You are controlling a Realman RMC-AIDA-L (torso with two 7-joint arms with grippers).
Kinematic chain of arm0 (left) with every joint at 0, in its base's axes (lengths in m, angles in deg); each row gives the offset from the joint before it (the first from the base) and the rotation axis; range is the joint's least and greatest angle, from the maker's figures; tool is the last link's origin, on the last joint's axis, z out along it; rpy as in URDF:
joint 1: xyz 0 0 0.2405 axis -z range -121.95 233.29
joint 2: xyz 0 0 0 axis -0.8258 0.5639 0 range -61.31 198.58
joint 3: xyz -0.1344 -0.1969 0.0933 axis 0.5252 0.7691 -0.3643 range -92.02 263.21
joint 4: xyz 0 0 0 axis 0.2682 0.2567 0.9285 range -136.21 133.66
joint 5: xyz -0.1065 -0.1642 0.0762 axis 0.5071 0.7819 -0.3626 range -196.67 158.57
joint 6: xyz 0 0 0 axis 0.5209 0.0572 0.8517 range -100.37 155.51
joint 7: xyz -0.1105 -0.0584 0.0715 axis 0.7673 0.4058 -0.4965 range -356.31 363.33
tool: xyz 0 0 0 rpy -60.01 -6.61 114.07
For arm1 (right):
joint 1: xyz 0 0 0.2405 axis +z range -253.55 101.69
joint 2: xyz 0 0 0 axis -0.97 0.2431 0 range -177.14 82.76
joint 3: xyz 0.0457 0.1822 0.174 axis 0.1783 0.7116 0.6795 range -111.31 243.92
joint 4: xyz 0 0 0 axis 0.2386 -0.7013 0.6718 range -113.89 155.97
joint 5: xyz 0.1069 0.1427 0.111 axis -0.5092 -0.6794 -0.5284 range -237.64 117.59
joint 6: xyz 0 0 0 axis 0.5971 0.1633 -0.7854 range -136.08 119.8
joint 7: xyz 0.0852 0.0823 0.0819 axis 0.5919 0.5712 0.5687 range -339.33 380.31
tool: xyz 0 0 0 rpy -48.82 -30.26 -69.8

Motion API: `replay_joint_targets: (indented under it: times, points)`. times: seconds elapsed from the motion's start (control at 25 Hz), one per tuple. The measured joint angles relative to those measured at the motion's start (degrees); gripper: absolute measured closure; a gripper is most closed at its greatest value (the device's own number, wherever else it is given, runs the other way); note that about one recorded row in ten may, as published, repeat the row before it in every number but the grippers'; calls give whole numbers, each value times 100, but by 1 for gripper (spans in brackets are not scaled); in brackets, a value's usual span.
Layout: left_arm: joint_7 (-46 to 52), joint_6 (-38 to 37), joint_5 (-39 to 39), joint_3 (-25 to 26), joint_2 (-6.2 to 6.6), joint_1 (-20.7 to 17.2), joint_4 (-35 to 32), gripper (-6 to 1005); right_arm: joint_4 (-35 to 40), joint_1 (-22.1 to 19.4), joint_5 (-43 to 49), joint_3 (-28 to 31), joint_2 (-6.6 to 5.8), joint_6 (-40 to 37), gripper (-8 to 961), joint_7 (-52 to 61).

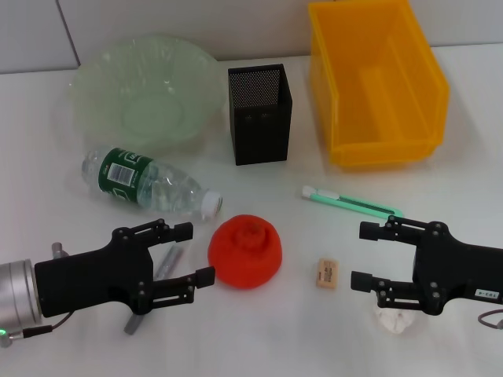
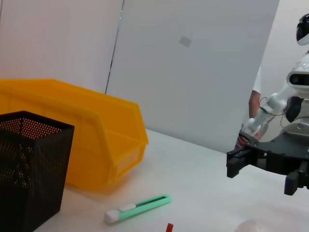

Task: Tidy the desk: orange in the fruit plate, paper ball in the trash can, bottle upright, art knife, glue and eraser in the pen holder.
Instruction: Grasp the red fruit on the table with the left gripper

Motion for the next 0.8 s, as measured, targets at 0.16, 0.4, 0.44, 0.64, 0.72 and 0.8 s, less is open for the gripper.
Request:
replay_joint_targets:
  times: [0.16,0.4,0.44,0.64,0.72,0.8]
  points:
    - [-18,-1,1,0,0,3,0,205,-2,5,0,0,0,15,190,3]
    - [-39,-16,1,-58,7,4,1,211,-81,46,0,-1,5,46,190,8]
    - [-42,-16,1,-62,7,4,1,212,-83,48,0,0,5,46,190,8]
    - [-221,-8,50,22,4,-31,-3,218,-87,33,-2,0,2,46,190,9]
    - [-325,29,87,64,-7,-28,3,220,-88,17,-9,10,-2,36,191,8]
    - [-426,131,197,82,-18,0,46,222,-87,-19,-35,85,-9,0,191,-12]
